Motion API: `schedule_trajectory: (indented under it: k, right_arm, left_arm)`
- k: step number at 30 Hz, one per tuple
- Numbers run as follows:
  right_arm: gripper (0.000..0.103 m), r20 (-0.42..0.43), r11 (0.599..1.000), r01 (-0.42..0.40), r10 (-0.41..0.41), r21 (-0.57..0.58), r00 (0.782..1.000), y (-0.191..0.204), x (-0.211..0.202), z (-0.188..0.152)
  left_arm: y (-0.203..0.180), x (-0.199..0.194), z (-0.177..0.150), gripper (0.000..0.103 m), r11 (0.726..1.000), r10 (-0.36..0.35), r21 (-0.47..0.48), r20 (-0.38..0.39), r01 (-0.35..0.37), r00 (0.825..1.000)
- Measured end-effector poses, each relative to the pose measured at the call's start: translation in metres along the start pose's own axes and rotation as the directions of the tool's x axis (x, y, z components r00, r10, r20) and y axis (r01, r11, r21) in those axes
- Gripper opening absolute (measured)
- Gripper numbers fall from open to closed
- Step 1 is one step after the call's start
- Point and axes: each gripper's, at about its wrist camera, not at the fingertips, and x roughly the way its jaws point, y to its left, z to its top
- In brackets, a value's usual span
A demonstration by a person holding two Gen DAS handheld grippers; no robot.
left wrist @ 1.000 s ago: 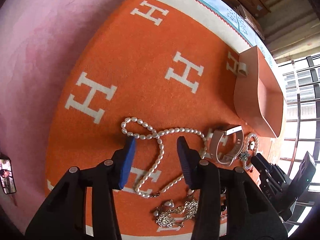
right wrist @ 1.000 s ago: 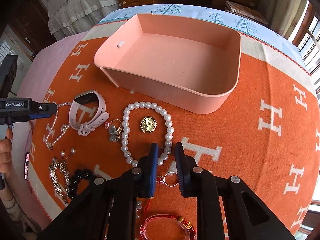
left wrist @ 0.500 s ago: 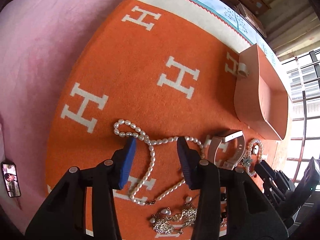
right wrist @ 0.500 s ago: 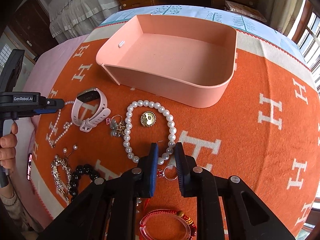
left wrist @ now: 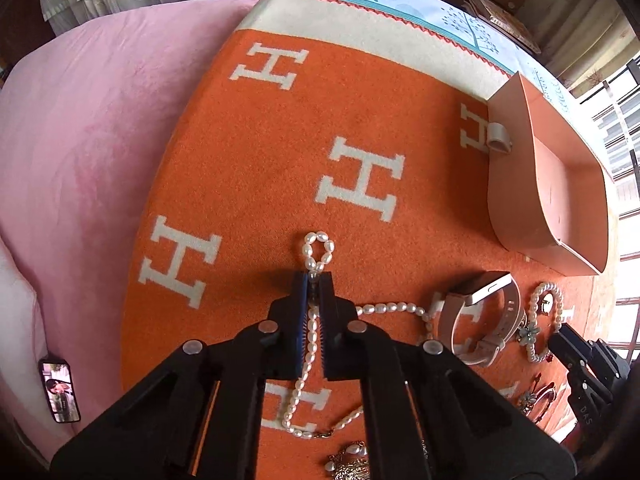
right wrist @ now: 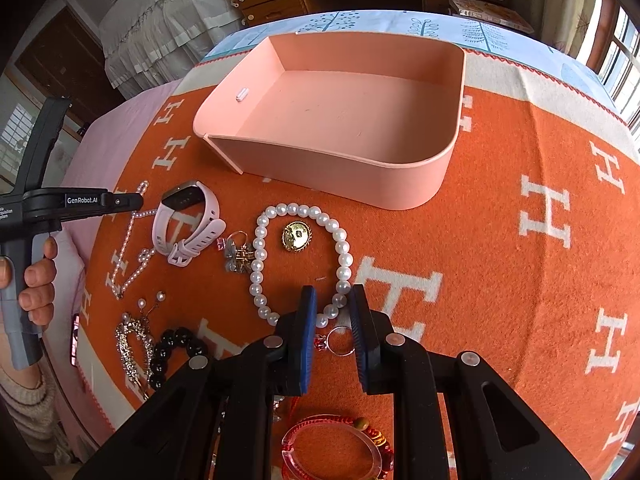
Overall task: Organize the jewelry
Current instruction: 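Grasp the pearl bracelet with the right tool while the left tool grasps the pearl necklace, then carry both pearl pieces into the pink tray and open both tools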
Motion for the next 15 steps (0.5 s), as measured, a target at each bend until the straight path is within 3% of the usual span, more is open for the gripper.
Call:
schedule_trajectory:
  k: [7, 15]
  right_arm:
    - [0.007, -0.013, 1.000, 0.006, -0.006, 0.018, 1.000, -0.003, -0.004, -0.005]
    - [0.007, 0.057, 0.999, -0.003, 0.001, 0.035, 0.998, 0.003, -0.044, -0.017]
  left_arm:
    - [0.005, -0.014, -0.017, 0.003, 1.000, -0.001, -0.005, 0.046, 0.001, 0.999]
    - [0.006, -0.089, -0.037, 0.003, 0.999, -0.049, 0.014, 0.175, 0.047, 0.983]
